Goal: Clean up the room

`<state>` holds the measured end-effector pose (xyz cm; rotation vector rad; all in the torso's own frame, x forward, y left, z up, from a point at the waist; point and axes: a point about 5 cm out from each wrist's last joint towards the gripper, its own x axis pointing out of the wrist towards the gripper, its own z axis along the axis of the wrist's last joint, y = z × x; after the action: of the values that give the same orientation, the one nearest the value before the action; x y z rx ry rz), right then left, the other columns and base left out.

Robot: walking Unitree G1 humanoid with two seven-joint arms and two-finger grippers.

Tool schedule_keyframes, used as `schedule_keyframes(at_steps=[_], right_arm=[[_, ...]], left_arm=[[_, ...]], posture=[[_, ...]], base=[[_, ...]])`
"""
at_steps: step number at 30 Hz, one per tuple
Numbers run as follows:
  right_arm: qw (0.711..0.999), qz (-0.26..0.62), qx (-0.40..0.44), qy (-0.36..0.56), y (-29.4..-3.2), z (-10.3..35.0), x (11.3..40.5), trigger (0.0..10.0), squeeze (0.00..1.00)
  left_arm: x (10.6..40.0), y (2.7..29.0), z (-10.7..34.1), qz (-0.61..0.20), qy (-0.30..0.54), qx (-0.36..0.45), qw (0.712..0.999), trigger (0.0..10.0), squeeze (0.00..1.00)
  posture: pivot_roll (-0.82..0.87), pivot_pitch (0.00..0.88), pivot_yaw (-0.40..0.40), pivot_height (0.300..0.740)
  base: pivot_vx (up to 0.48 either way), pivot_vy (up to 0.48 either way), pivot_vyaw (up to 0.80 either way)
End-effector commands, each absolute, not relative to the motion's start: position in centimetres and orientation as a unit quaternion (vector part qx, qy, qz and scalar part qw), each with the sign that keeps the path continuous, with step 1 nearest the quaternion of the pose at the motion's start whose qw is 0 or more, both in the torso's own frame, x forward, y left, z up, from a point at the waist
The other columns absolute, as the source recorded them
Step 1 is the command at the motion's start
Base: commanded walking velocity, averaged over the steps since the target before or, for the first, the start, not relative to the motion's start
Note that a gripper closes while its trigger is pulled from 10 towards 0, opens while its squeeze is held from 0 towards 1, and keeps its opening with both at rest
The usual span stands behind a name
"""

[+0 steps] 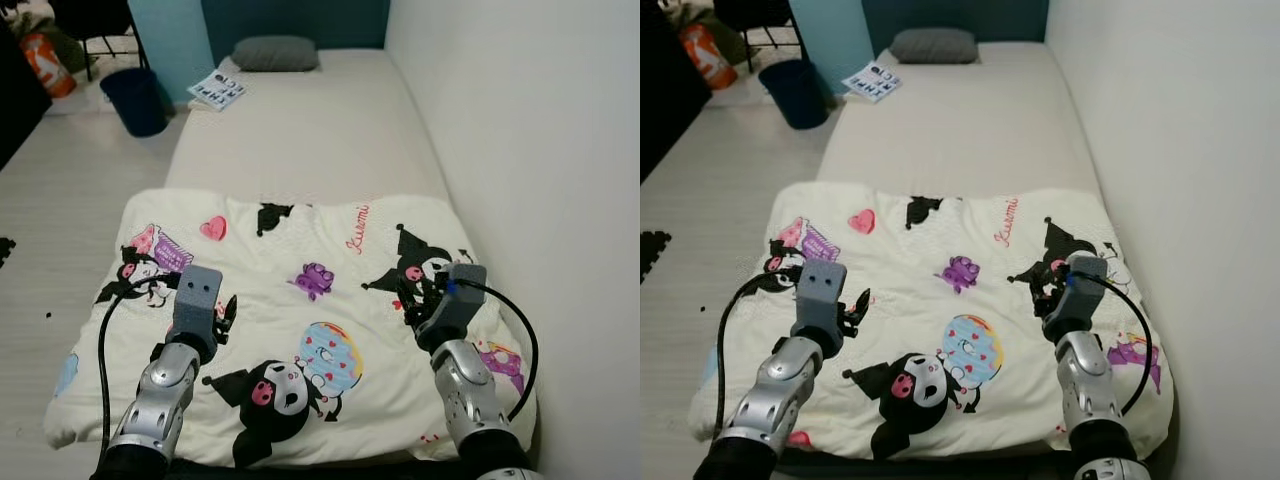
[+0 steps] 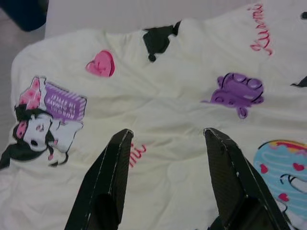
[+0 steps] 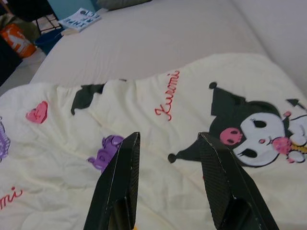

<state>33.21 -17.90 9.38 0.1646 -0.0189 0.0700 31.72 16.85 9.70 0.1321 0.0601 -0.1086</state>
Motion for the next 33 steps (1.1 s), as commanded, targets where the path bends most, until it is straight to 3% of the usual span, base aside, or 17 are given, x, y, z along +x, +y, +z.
schedule_keyframes(at_steps=[1,7,19,33], right_arm=[[0.995,0.036,0.088,-0.002,-17.7,8.8,32.9,10.0,0.0],[0.994,0.041,0.101,-0.006,-17.7,8.9,32.9,10.0,0.0],[0.993,0.056,0.104,-0.015,-17.7,9.0,32.9,10.0,0.0],[0.989,0.099,0.11,0.011,-16.5,8.3,32.9,10.0,0.0]], left_arm=[[31.4,17.0,9.1,-0.053,0.039,0.067,0.996,10.0,0.0],[31.5,17.1,9.2,-0.047,0.036,0.07,0.996,10.0,0.0],[32.1,18.1,9.9,-0.01,0.023,0.063,0.998,10.0,0.0],[32.0,18.1,9.6,0.004,0.026,0.051,0.998,10.0,0.0]], posture=[[0.04,0.139,0.025,0.668],[0.04,0.133,0.028,0.673],[0.04,0.09,0.025,0.728],[0.04,0.068,0.018,0.74]], base=[[0.0,0.0,0.0],[0.0,0.0,0.0],[0.0,0.0,0.0],[0.0,0.0,0.0]])
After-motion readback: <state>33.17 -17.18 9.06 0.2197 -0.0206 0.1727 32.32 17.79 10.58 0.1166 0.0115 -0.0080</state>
